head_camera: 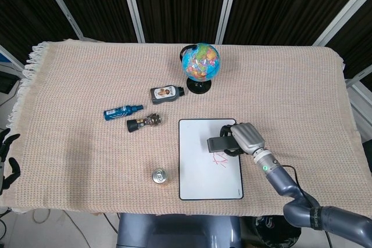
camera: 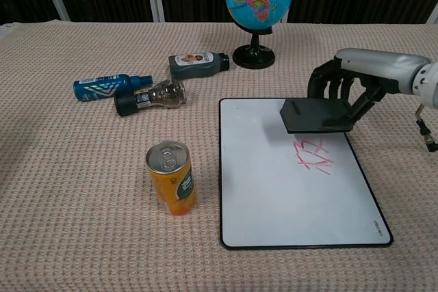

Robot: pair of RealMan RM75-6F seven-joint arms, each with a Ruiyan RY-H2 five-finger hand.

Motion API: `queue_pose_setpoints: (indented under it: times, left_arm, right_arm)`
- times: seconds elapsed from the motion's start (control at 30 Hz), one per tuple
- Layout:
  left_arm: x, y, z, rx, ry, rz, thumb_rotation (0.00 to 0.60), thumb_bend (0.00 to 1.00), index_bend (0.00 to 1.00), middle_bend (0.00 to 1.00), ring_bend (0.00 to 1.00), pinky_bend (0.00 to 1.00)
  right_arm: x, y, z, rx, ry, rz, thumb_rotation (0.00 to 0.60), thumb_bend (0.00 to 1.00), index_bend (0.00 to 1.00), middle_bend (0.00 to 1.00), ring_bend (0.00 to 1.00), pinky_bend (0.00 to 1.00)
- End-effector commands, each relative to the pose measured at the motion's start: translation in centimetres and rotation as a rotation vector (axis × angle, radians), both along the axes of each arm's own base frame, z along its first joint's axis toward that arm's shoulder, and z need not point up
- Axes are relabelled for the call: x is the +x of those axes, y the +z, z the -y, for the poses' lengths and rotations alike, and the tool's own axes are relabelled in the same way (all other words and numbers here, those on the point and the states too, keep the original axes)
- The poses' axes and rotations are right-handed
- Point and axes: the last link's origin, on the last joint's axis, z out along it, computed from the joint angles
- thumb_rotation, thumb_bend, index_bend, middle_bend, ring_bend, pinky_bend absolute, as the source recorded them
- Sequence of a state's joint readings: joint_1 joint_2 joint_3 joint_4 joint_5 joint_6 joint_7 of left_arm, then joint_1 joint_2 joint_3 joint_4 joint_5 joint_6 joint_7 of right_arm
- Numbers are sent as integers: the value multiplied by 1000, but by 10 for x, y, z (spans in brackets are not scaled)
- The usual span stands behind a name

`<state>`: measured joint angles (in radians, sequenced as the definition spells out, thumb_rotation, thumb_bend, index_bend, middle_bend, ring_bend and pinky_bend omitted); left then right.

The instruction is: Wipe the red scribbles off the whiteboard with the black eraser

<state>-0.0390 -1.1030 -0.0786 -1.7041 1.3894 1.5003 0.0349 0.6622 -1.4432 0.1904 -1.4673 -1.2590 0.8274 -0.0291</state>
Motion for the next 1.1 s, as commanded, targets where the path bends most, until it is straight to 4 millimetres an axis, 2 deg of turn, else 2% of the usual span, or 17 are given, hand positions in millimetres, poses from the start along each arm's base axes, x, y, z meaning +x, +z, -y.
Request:
queue_pose_setpoints:
  times: [0.03,0.43,0.83,1.1]
  left_arm:
    - [0,0,0,0,0,2,600,742,166,44,0,18]
    - [0,0,1,-2,-2,2,600,742,166,44,0,18]
    - [1,0,1,0,-4,2,600,742,166,44,0,18]
    - [0,0,1,-2,-3,2,600,742,166,44,0,18]
  right_arm:
    - [3,-9,2,14,-2,-12,600,384,528,510,482,434]
    - [-1,-20,-13,12,45,-62,600,381,528,513,484,433]
    - [-2,-31,-43,76,89,-76,600,382,528,520,487,434]
    - [-6,-27,-62,107,90,-75,600,381,528,521,489,434]
